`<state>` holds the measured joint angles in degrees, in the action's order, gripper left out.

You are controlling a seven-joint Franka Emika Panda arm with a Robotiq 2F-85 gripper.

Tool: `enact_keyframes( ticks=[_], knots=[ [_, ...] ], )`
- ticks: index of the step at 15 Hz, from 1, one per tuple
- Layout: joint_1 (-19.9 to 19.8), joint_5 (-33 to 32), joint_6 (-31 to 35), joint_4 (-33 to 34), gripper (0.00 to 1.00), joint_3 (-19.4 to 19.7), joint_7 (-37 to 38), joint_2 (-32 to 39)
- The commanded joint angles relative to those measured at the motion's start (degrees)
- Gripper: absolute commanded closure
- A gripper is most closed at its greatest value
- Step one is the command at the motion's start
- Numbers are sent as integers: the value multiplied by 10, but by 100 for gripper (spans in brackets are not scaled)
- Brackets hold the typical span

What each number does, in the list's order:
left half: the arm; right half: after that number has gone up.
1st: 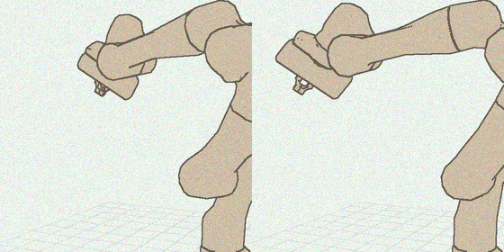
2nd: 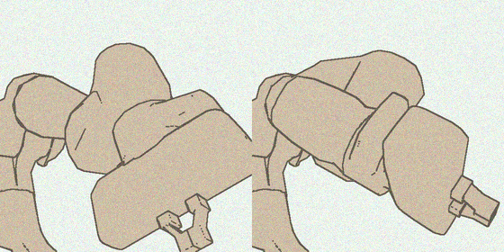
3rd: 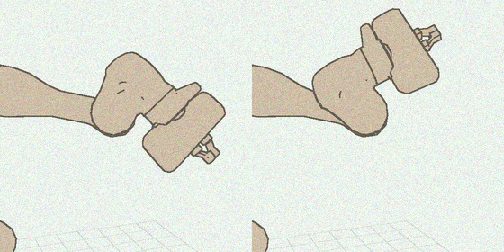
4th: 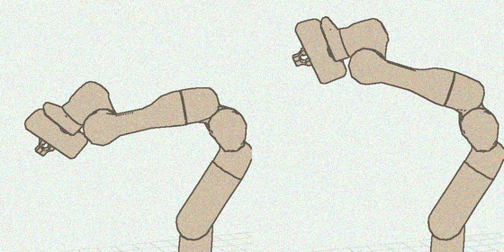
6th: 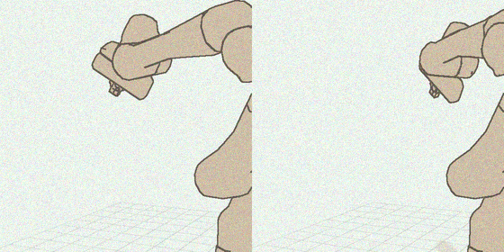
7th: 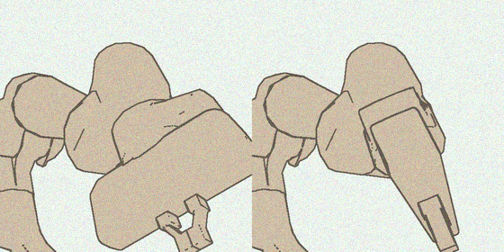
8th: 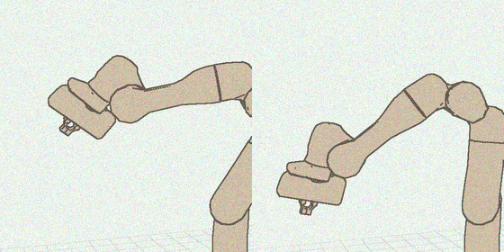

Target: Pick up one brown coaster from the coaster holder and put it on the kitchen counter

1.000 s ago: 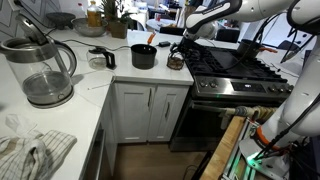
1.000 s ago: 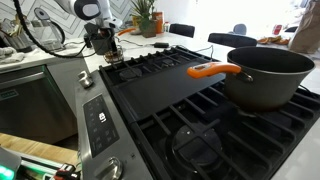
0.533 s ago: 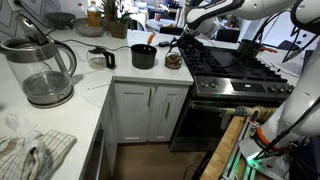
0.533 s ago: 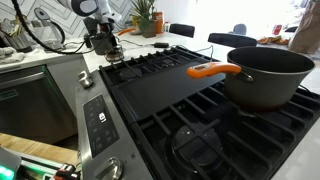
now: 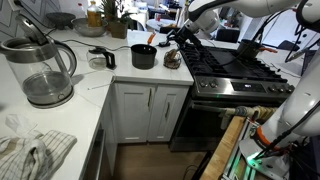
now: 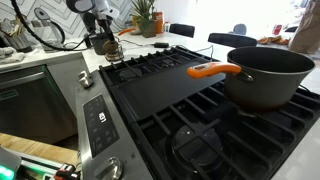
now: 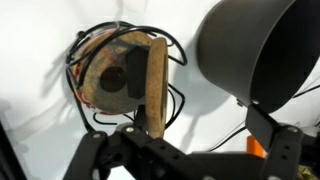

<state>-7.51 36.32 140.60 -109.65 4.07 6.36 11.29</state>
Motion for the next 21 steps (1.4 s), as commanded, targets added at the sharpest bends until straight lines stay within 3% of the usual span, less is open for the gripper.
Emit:
enact_keyframes(
  ticks=[1,7,8,17,19,21],
  knots=[
    [-13,76,-5,0,0,-14,-66,1],
    [-8,63,-47,8,0,-5,-70,18],
    [-7,59,-52,9,22,-4,-67,21],
    [-4,12,-49,-1,88,8,-40,16],
    [-5,-7,-53,-5,100,12,-34,8],
    [-6,-25,-60,-9,99,14,-30,-2]
  ],
)
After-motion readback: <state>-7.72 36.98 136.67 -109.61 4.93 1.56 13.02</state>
